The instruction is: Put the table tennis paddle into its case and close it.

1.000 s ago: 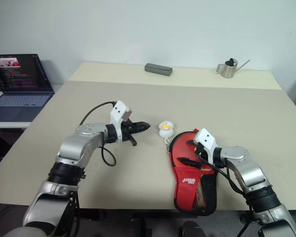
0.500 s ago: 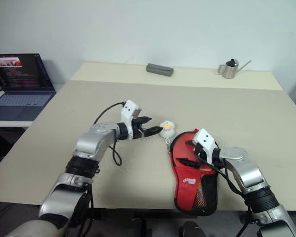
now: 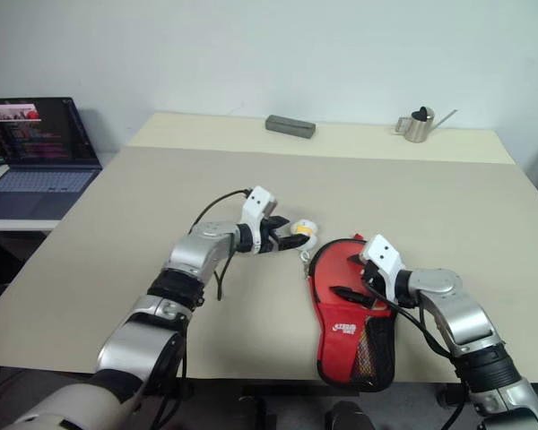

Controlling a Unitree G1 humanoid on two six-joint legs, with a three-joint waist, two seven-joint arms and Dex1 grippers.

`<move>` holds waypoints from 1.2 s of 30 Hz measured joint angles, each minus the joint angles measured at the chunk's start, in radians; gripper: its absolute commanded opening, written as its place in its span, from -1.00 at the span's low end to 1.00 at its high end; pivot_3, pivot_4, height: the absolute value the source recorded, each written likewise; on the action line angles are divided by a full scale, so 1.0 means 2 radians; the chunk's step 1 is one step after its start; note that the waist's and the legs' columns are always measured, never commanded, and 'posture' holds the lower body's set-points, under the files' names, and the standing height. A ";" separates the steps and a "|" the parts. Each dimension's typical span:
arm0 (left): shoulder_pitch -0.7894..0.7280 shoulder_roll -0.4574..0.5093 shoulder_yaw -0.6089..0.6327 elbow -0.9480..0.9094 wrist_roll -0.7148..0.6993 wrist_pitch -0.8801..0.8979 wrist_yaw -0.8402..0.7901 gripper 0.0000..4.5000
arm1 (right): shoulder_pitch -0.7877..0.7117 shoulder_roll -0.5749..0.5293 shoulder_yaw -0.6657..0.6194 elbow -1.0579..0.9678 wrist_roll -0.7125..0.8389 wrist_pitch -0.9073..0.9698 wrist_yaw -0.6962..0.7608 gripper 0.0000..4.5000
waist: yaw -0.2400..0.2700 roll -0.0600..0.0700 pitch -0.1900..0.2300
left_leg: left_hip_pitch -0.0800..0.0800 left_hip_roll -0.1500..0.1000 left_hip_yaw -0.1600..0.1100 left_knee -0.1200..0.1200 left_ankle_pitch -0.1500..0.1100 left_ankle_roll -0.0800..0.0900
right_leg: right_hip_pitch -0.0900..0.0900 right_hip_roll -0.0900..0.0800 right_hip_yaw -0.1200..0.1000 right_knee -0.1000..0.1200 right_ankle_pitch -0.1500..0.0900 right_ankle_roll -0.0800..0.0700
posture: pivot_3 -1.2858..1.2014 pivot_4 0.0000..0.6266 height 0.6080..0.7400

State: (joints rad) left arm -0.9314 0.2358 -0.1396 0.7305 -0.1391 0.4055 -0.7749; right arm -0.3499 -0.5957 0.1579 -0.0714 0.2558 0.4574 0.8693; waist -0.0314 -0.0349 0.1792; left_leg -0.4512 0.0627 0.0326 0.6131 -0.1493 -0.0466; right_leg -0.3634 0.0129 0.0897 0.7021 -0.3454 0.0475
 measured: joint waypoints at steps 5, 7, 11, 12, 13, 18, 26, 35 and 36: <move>-0.018 -0.020 -0.001 0.032 0.009 -0.016 -0.001 0.99 | 0.011 0.000 -0.005 -0.017 0.000 0.004 -0.009 1.00 | 0.000 0.000 0.000 | 0.000 0.000 0.000 0.000 0.000 0.000 | 0.000 0.000 0.000 0.000 0.000 0.000 | 0.03 -0.52 1.00; -0.019 -0.023 -0.001 0.036 0.013 -0.021 -0.002 0.99 | 0.013 0.000 -0.007 -0.023 0.000 0.004 -0.011 1.00 | -0.001 0.000 0.000 | 0.000 0.000 0.000 0.000 0.000 0.000 | 0.000 0.000 0.000 0.000 0.000 0.000 | 0.03 -0.52 1.00; -0.019 -0.024 -0.001 0.047 0.018 -0.021 -0.008 0.99 | 0.018 0.009 -0.009 -0.046 0.006 0.010 -0.012 1.00 | -0.001 0.000 0.000 | 0.000 0.000 0.000 0.000 0.000 0.000 | 0.000 0.000 0.000 0.000 0.000 0.000 | 0.03 -0.52 1.00; -0.019 -0.024 -0.001 0.048 0.019 -0.021 -0.011 0.99 | 0.019 0.014 -0.009 -0.046 0.008 0.010 -0.011 1.00 | -0.001 0.000 0.000 | 0.000 0.000 0.000 0.000 0.000 0.000 | 0.000 0.000 0.000 0.000 0.000 0.000 | 0.03 -0.52 1.00; -0.019 -0.025 -0.001 0.048 0.019 -0.021 -0.011 0.99 | 0.021 0.018 -0.008 -0.046 0.010 0.010 -0.011 1.00 | 0.000 0.000 0.000 | 0.000 0.000 0.000 0.000 0.000 0.000 | 0.000 0.000 0.000 0.000 0.000 0.000 | 0.03 -0.52 1.00; -0.019 -0.026 -0.001 0.050 0.023 -0.022 -0.012 0.99 | 0.017 0.032 0.011 -0.010 -0.002 -0.006 -0.012 1.00 | -0.001 0.000 0.000 | 0.001 0.000 0.000 0.000 0.000 0.000 | 0.001 0.000 0.000 0.000 0.000 0.000 | 0.03 -0.52 1.00; -0.019 -0.031 -0.001 0.050 0.023 -0.021 -0.013 0.99 | -0.006 0.037 0.012 0.069 -0.006 -0.054 -0.008 1.00 | -0.001 0.000 0.000 | 0.008 0.000 0.000 0.000 0.000 0.000 | 0.009 0.000 0.000 -0.002 -0.001 0.001 | 0.03 -0.52 1.00; -0.018 -0.028 -0.001 0.050 0.026 -0.017 -0.013 0.99 | 0.003 0.042 0.015 0.100 -0.006 -0.096 0.002 1.00 | -0.001 -0.001 -0.003 | 0.009 0.000 0.000 0.000 0.000 0.000 | 0.010 0.000 -0.001 -0.002 -0.001 0.002 | 0.03 -0.52 1.00; -0.018 -0.027 -0.001 0.050 0.026 -0.015 -0.013 0.99 | 0.003 0.043 0.015 0.101 -0.006 -0.096 0.001 1.00 | -0.001 -0.001 -0.003 | 0.009 0.000 0.000 0.000 0.000 0.000 | 0.010 0.000 -0.001 -0.002 -0.001 0.002 | 0.03 -0.52 1.00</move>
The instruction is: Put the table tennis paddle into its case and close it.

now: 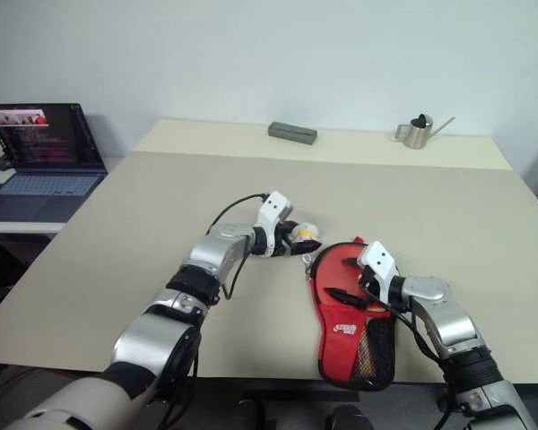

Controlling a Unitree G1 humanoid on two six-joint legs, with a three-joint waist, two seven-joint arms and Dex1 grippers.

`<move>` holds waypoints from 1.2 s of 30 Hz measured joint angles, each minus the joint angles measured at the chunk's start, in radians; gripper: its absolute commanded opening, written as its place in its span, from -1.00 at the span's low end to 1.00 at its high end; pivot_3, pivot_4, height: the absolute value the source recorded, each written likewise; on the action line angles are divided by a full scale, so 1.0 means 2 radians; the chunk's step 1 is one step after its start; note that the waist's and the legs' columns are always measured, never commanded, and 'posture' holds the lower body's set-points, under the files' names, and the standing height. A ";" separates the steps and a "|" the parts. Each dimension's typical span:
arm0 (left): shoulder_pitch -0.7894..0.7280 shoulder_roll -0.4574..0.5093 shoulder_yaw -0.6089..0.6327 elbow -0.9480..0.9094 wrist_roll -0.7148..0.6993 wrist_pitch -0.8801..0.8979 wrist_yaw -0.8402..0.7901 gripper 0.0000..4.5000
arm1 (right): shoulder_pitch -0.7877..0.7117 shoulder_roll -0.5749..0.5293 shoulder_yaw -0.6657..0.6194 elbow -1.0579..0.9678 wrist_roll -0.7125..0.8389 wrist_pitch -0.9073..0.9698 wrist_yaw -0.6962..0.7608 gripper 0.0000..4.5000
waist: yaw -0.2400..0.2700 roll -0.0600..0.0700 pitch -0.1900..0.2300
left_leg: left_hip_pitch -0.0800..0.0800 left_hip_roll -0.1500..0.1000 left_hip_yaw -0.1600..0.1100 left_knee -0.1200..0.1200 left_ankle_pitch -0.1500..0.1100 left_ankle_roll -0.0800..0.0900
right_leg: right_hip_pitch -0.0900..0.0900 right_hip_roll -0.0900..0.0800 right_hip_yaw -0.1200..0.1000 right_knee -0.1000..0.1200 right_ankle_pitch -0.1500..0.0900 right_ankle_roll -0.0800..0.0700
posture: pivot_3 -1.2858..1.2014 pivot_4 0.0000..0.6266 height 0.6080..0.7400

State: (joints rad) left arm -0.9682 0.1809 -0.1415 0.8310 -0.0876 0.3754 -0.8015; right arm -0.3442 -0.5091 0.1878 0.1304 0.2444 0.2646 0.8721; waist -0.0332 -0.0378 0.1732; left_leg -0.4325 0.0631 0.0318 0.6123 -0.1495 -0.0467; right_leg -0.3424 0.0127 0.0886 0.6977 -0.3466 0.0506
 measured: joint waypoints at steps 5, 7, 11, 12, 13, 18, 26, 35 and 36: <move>0.000 -0.006 0.004 0.008 -0.004 0.023 -0.009 0.72 | 0.001 0.006 0.000 -0.001 0.000 0.002 -0.005 1.00 | -0.001 0.000 -0.001 | 0.000 0.000 0.000 0.000 0.000 0.000 | 0.000 0.000 0.000 0.000 0.000 0.000 | 0.03 -0.52 1.00; 0.000 -0.009 0.006 0.021 -0.003 0.028 -0.010 0.72 | 0.002 0.008 0.000 -0.003 0.000 0.003 -0.006 1.00 | -0.002 0.000 -0.001 | 0.000 0.000 0.000 0.000 0.000 0.000 | 0.000 0.000 0.000 0.000 0.000 0.000 | 0.03 -0.52 1.00; -0.008 -0.010 0.006 0.042 0.005 0.015 -0.009 0.46 | 0.002 0.009 -0.001 -0.005 0.000 0.004 -0.010 1.00 | -0.002 -0.001 -0.002 | 0.000 0.000 0.000 0.000 0.000 0.000 | 0.000 0.000 0.000 0.000 0.000 0.000 | 0.03 -0.52 1.00; -0.010 -0.010 0.006 0.046 0.007 0.012 -0.008 0.31 | 0.002 0.009 -0.001 -0.005 0.000 0.004 -0.011 1.00 | -0.002 -0.001 -0.002 | 0.000 0.000 0.000 0.000 0.000 0.000 | 0.000 0.000 0.000 0.000 0.000 0.000 | 0.03 -0.52 1.00; -0.013 -0.010 0.007 0.053 0.008 0.008 -0.008 0.15 | 0.003 0.009 -0.001 -0.007 0.000 0.005 -0.012 1.00 | -0.002 -0.001 -0.002 | 0.000 0.000 0.000 0.000 0.000 0.000 | 0.000 0.000 0.000 0.000 0.000 0.000 | 0.03 -0.52 1.00; -0.018 -0.017 0.010 0.070 0.010 -0.010 -0.008 -0.58 | 0.007 0.009 -0.001 -0.011 0.000 0.009 -0.014 1.00 | -0.002 -0.001 -0.002 | 0.000 0.000 0.000 -0.001 0.000 0.000 | 0.000 0.000 0.000 0.000 0.000 0.000 | 0.03 -0.52 1.00; -0.023 -0.023 0.009 0.077 0.024 -0.040 -0.007 -0.87 | 0.010 0.017 -0.008 -0.024 0.001 0.022 -0.027 1.00 | -0.002 -0.001 -0.002 | 0.000 0.000 0.000 -0.001 0.000 0.000 | 0.000 0.000 0.000 -0.001 0.000 0.000 | 0.03 -0.52 1.00; -0.056 -0.041 0.001 0.102 0.047 -0.096 0.016 -0.87 | 0.018 0.024 -0.010 -0.037 -0.001 0.042 -0.046 1.00 | -0.002 -0.001 -0.002 | 0.000 0.000 0.000 -0.001 0.000 0.000 | 0.000 0.000 0.001 -0.001 0.000 0.000 | 0.03 -0.52 1.00; -0.060 -0.046 0.000 0.112 0.051 -0.101 0.022 -0.87 | 0.019 0.024 -0.009 -0.039 -0.002 0.043 -0.048 1.00 | -0.002 -0.001 -0.002 | 0.000 0.000 0.000 -0.001 0.000 0.000 | 0.000 0.000 0.001 -0.001 0.000 0.000 | 0.03 -0.52 1.00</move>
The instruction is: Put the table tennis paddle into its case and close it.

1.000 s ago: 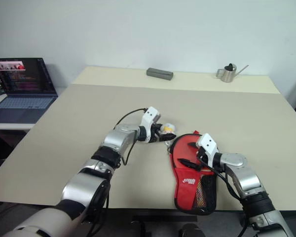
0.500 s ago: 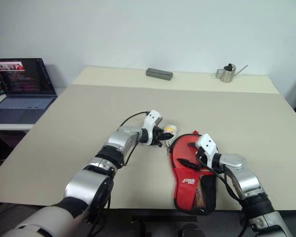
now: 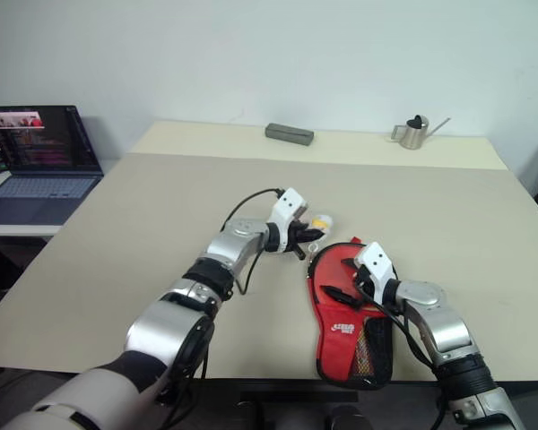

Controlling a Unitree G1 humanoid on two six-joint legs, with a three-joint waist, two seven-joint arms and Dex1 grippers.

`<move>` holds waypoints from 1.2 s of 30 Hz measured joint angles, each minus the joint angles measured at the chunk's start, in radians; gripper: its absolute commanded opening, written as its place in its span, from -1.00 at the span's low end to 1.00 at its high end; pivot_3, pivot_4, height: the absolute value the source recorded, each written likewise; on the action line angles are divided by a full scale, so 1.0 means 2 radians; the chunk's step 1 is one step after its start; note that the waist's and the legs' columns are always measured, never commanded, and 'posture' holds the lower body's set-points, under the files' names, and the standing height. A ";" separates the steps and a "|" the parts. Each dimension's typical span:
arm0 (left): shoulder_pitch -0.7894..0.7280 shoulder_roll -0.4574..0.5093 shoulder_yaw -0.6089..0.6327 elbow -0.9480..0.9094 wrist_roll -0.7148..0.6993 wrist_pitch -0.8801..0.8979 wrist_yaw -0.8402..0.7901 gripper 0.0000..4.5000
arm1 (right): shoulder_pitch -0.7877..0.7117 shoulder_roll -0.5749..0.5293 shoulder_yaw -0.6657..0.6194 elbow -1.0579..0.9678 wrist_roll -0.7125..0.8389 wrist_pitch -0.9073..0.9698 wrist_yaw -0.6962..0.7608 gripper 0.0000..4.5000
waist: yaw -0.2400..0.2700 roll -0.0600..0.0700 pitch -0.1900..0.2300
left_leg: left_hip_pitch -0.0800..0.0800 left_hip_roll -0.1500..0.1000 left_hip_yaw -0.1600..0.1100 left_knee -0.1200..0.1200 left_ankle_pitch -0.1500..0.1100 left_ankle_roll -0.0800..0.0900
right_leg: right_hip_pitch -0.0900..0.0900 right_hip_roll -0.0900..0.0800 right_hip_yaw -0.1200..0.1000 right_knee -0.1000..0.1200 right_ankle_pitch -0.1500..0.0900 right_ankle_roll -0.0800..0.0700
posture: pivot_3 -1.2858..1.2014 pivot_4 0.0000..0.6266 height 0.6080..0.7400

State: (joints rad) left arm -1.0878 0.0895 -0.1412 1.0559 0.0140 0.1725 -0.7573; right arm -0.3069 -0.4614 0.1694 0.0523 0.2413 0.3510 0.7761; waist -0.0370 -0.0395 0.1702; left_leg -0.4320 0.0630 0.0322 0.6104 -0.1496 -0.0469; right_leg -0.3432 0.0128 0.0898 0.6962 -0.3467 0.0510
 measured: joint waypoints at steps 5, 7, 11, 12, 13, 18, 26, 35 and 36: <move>-0.021 -0.022 -0.004 0.054 0.020 -0.025 0.025 -0.87 | 0.001 0.004 0.002 -0.006 -0.005 0.005 -0.009 1.00 | -0.001 0.000 0.000 | 0.000 0.000 0.000 0.000 0.000 0.000 | 0.000 0.000 0.000 0.000 0.000 0.000 | 0.03 -0.52 1.00; -0.030 -0.029 -0.005 0.073 0.031 -0.037 0.036 -0.87 | 0.001 0.007 0.002 -0.009 -0.008 0.009 -0.012 1.00 | -0.001 0.000 0.000 | 0.000 0.000 0.000 0.000 0.000 0.000 | 0.000 0.000 0.000 0.000 0.000 0.000 | 0.03 -0.52 1.00; -0.044 -0.037 -0.005 0.102 0.046 -0.056 0.065 -0.87 | 0.003 0.010 0.003 -0.017 -0.010 0.017 -0.019 1.00 | -0.003 0.000 0.000 | 0.000 0.000 0.000 0.000 0.000 0.000 | 0.000 0.000 0.000 0.000 0.000 0.000 | 0.03 -0.52 1.00; -0.047 -0.040 -0.005 0.109 0.050 -0.060 0.078 -0.87 | 0.005 0.011 0.003 -0.021 -0.011 0.019 -0.020 1.00 | -0.003 0.000 0.000 | 0.000 0.000 0.000 0.000 0.000 0.000 | 0.000 0.000 0.000 0.000 0.000 0.000 | 0.03 -0.52 1.00; -0.050 -0.042 -0.004 0.116 0.053 -0.063 0.090 -0.87 | 0.007 0.011 0.003 -0.024 -0.011 0.021 -0.021 1.00 | -0.003 0.000 0.000 | 0.000 0.000 0.000 -0.001 0.000 0.000 | 0.000 0.000 0.000 -0.001 0.000 0.000 | 0.03 -0.52 1.00; -0.059 -0.046 0.000 0.137 0.063 -0.076 0.137 -0.87 | 0.010 0.012 0.003 -0.035 -0.011 0.029 -0.021 1.00 | -0.006 0.000 0.000 | 0.000 0.000 0.000 -0.002 0.000 0.000 | 0.000 0.000 0.000 -0.003 0.000 0.000 | 0.03 -0.52 1.00; -0.068 -0.048 0.001 0.147 0.080 -0.090 0.182 -0.87 | 0.011 0.012 0.003 -0.043 -0.012 0.038 -0.021 1.00 | -0.007 0.000 0.000 | 0.000 0.000 0.000 -0.003 0.000 0.000 | 0.000 0.000 0.000 -0.005 0.000 0.000 | 0.03 -0.52 1.00; -0.072 -0.069 0.003 0.157 0.101 -0.100 0.205 -0.87 | 0.024 0.009 0.004 -0.072 -0.012 0.054 -0.021 1.00 | -0.007 0.000 0.000 | 0.000 0.000 0.000 -0.006 0.000 -0.001 | 0.000 0.000 0.000 -0.007 0.000 0.000 | 0.03 -0.52 1.00; -0.073 -0.069 0.003 0.158 0.103 -0.101 0.209 -0.87 | 0.027 0.008 0.004 -0.078 -0.012 0.058 -0.021 1.00 | -0.007 0.000 0.000 | 0.000 0.000 0.000 -0.006 -0.001 -0.001 | 0.000 0.000 0.000 -0.008 0.000 0.000 | 0.03 -0.52 1.00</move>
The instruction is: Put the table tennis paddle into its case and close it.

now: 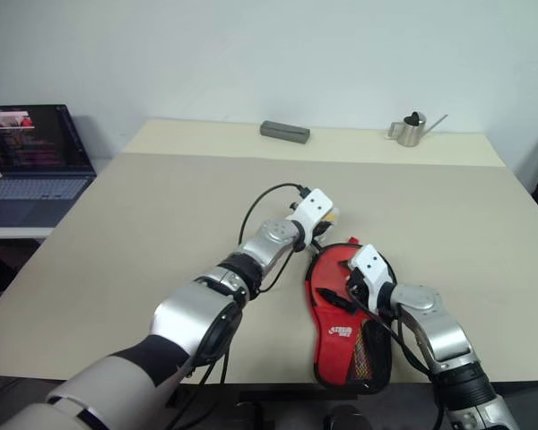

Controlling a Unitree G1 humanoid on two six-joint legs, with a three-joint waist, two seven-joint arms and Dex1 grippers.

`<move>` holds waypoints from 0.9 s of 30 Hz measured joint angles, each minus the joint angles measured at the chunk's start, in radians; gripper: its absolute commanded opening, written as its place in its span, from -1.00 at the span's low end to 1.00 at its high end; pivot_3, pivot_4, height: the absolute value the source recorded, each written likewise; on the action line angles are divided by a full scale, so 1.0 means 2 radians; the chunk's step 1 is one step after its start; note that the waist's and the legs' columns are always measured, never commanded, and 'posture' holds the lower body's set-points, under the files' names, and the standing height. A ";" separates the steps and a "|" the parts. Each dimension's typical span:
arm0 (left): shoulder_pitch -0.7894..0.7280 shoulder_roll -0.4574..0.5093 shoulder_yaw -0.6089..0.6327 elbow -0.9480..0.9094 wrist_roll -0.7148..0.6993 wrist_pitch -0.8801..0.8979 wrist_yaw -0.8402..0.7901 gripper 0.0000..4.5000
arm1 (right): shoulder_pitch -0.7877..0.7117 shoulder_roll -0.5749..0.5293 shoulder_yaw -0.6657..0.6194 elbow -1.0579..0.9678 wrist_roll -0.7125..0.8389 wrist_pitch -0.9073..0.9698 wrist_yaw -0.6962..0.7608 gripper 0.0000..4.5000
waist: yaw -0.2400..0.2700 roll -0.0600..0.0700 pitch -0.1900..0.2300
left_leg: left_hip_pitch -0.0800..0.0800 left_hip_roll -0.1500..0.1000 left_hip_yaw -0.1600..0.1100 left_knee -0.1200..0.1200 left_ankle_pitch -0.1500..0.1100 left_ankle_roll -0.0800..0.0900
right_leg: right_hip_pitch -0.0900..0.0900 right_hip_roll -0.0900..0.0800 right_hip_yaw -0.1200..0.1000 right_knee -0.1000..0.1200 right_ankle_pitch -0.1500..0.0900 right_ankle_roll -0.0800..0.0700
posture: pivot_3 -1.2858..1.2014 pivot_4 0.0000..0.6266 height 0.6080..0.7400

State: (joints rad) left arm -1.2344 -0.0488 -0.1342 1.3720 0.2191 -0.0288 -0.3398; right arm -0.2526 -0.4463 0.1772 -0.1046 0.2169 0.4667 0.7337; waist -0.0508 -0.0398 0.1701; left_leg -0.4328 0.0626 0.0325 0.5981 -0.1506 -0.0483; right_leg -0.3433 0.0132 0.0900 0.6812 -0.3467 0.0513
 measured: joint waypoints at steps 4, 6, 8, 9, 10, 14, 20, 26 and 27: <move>-0.005 -0.007 -0.002 0.002 0.013 0.000 0.007 -0.87 | 0.014 -0.007 0.000 -0.026 0.000 0.013 0.000 1.00 | 0.003 0.000 0.000 | 0.000 0.000 0.000 0.000 0.000 0.000 | 0.000 0.000 0.000 0.000 0.000 0.000 | 0.03 -0.52 1.00; -0.008 -0.011 -0.003 0.003 0.018 0.000 0.012 -0.87 | 0.018 -0.008 0.000 -0.033 0.000 0.017 0.000 1.00 | 0.003 0.000 0.000 | 0.000 0.000 0.000 0.000 0.000 0.000 | 0.000 0.000 0.000 0.000 0.000 0.000 | 0.03 -0.52 1.00; -0.010 -0.015 -0.003 0.003 0.022 -0.001 0.015 -0.87 | 0.023 -0.009 0.000 -0.042 0.000 0.023 0.000 1.00 | 0.003 0.000 0.000 | 0.000 0.000 0.000 0.000 0.000 0.000 | 0.000 0.000 0.000 0.000 0.000 0.000 | 0.03 -0.52 1.00; -0.010 -0.017 -0.003 0.004 0.023 -0.001 0.017 -0.87 | 0.024 -0.009 0.001 -0.045 0.000 0.026 0.000 1.00 | 0.003 0.000 0.000 | 0.000 0.000 0.000 0.000 0.000 0.000 | 0.000 0.000 0.000 0.000 0.000 0.000 | 0.03 -0.52 1.00; -0.011 -0.018 -0.003 0.004 0.026 -0.001 0.020 -0.87 | 0.026 -0.009 0.001 -0.048 0.000 0.028 -0.001 1.00 | 0.003 0.000 0.000 | 0.000 0.000 0.000 -0.001 0.000 0.000 | 0.000 0.000 0.000 0.000 0.000 0.000 | 0.03 -0.52 1.00; -0.014 -0.018 -0.003 0.006 0.033 -0.001 0.034 -0.87 | 0.035 -0.010 0.001 -0.063 0.001 0.035 -0.005 1.00 | 0.004 0.000 0.000 | 0.000 0.000 0.000 -0.001 0.000 0.000 | 0.000 0.000 0.000 0.000 0.000 0.000 | 0.03 -0.52 1.00; -0.015 -0.018 -0.009 0.007 0.053 -0.009 0.045 -0.87 | 0.038 -0.006 0.001 -0.067 0.000 0.039 -0.013 1.00 | 0.004 0.000 0.000 | 0.000 0.000 0.000 -0.001 0.000 0.000 | 0.000 0.000 0.000 0.000 0.000 0.000 | 0.03 -0.52 1.00; -0.019 -0.024 -0.012 0.009 0.066 -0.012 0.057 -0.87 | 0.043 -0.003 0.001 -0.076 0.000 0.043 -0.024 1.00 | 0.005 0.000 0.000 | 0.000 0.000 0.000 -0.001 0.000 0.000 | 0.000 0.000 0.000 0.000 0.000 0.000 | 0.03 -0.52 1.00; -0.021 -0.026 -0.012 0.009 0.067 -0.012 0.057 -0.87 | 0.046 -0.003 0.001 -0.079 0.000 0.044 -0.027 1.00 | 0.005 0.000 0.000 | 0.000 0.000 0.000 -0.001 0.000 0.000 | 0.000 0.000 0.000 0.000 0.000 0.000 | 0.03 -0.52 1.00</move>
State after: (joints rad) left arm -1.2755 -0.1011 -0.1592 1.3898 0.3540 -0.0532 -0.2255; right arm -0.1606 -0.4520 0.1801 -0.2635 0.2177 0.5555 0.6791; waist -0.0411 -0.0399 0.1701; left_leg -0.4329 0.0620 0.0326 0.5970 -0.1512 -0.0491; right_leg -0.3436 0.0129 0.0898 0.6803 -0.3469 0.0511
